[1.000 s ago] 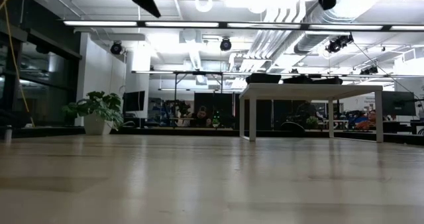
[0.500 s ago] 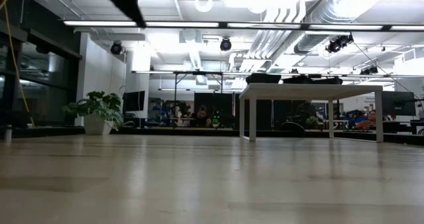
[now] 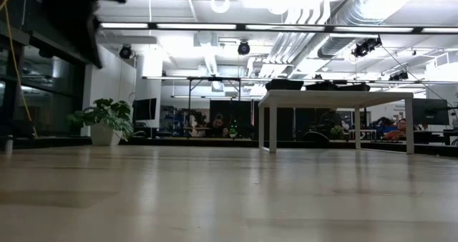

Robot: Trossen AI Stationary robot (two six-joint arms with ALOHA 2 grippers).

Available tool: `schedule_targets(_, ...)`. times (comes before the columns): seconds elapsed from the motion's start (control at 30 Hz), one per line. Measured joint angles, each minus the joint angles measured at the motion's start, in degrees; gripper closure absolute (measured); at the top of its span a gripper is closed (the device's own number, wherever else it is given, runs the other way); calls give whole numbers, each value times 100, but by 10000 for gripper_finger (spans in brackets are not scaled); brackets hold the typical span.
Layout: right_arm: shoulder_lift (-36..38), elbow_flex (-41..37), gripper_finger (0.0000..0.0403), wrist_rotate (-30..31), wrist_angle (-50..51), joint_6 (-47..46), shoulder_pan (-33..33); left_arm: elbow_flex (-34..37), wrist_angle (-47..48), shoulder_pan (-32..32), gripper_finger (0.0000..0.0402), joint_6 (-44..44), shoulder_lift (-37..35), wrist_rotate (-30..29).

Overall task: Pick & Place Mini shaped plates
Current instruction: Stack the leaf-shaped plate on top of the leaf-shaped plate on the shelf

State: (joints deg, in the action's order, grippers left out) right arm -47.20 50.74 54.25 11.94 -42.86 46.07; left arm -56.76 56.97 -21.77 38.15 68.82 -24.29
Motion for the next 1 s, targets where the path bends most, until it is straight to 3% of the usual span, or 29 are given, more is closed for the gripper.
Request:
schedule_targets(0.27,48,0,284,1127,29,237,1032,642,-9,-680,234,1157,0,832)
schedule_targets(0.63,48,0,284,1334,38,250,1326,1261,-130,-1229,234,2166,0,2446)
schedule_targets(0.83,46,0,284,1315,130,243,1324,1751,-1039,-1758,234,2531,0,2560)
schedule_targets(1.0,46,0,284,1310,125,239,1324,2030,-1165,-2166,234,2888,-13,2591)
